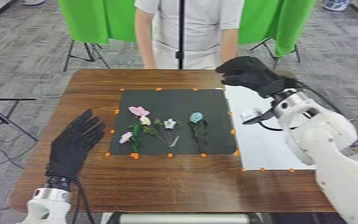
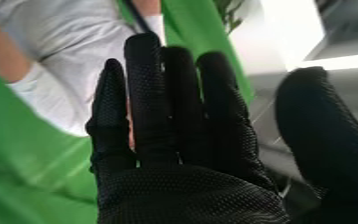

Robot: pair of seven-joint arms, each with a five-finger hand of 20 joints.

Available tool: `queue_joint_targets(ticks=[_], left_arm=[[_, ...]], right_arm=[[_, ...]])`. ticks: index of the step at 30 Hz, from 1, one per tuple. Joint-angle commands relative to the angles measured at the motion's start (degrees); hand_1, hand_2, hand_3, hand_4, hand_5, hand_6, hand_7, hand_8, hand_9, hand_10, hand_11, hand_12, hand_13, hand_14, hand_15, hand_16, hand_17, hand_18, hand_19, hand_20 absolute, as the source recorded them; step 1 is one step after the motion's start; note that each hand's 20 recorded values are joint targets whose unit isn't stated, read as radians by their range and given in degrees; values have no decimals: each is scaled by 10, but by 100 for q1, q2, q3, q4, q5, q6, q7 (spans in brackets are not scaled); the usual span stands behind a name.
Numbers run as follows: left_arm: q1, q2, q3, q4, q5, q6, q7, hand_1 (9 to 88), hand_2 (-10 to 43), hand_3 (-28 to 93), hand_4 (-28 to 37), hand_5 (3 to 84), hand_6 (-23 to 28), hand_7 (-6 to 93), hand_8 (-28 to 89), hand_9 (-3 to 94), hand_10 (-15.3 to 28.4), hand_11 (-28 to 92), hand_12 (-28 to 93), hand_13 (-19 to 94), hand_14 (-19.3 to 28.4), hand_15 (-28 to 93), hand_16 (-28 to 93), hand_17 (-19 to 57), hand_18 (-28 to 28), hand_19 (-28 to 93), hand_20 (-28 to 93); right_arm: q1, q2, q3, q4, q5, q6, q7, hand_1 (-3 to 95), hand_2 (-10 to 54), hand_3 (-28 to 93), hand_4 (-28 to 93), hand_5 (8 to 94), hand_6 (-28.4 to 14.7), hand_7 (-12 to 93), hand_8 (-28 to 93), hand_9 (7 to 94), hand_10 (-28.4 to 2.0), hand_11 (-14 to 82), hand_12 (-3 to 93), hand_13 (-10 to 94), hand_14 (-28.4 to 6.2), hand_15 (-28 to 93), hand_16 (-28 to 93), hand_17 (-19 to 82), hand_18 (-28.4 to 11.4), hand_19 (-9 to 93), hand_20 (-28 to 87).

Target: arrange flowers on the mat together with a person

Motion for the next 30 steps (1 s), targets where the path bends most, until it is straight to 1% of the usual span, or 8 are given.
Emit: queue_joint_targets(ticks=[1,6,10,14,22,24,26,30], left_arm=[[341,181,-20,-64,-180,344,291,257,32,720,-261,343,33,201,-98,290,125,216,166,248,145,280,8,-86,224,450,104],[367,311,68,-94,-435,492,392,257,31,722,-260,343,33,199,-98,290,125,215,167,247,144,278,8,-86,223,450,104],[371,323,82,-102,-365,449,371,260,32,723,-260,341,34,199,-98,284,123,214,167,242,142,276,9,-85,222,450,104],[284,175,38,-44,-253,357,214,259,31,724,-259,337,33,199,-97,280,122,214,168,241,143,276,10,-85,222,450,104],[191,400,177,15,-284,347,245,260,32,723,-259,336,32,199,-97,279,121,212,169,242,143,279,10,-85,221,449,103],[247,384,205,15,-312,371,290,260,32,723,-259,335,32,200,-97,278,122,212,170,243,143,277,10,-85,221,449,104],[266,323,199,41,-297,309,212,260,32,723,-259,335,32,200,-97,279,121,213,170,243,143,277,10,-85,222,450,104],[49,408,209,98,-245,279,292,260,31,724,-258,337,32,200,-97,280,122,214,171,244,143,278,10,-86,223,451,104]], right_arm=[[-3118,80,2568,-971,4467,434,160,187,40,828,-249,449,-61,185,-113,452,-160,217,224,397,-149,502,157,152,-219,625,363],[-4064,-453,2987,-1444,4549,988,-217,172,31,827,-245,447,-58,164,-100,451,-161,191,226,385,-149,443,160,133,-224,580,344],[-4241,-657,3060,-1550,4603,944,-224,168,28,834,-245,455,-56,165,-99,464,-161,187,225,387,-149,432,168,131,-225,570,340],[-4212,-675,3113,-1505,4642,629,-44,167,27,838,-246,437,-61,159,-97,451,-161,182,227,379,-146,406,169,126,-225,556,332],[-4246,-774,3156,-1552,4553,461,19,169,30,838,-247,431,-62,164,-97,440,-161,184,230,373,-146,397,184,119,-225,552,328],[-4239,-760,3146,-1541,4554,463,34,170,29,841,-246,431,-62,165,-97,440,-160,184,230,373,-146,397,186,119,-225,550,327],[-4246,-756,3184,-1549,4572,429,80,172,29,840,-246,431,-63,165,-97,440,-160,185,230,374,-146,397,187,119,-225,551,327],[-4234,-802,3101,-1585,4570,592,-35,174,32,842,-246,432,-63,167,-97,439,-161,186,230,375,-146,397,188,119,-225,552,326]])
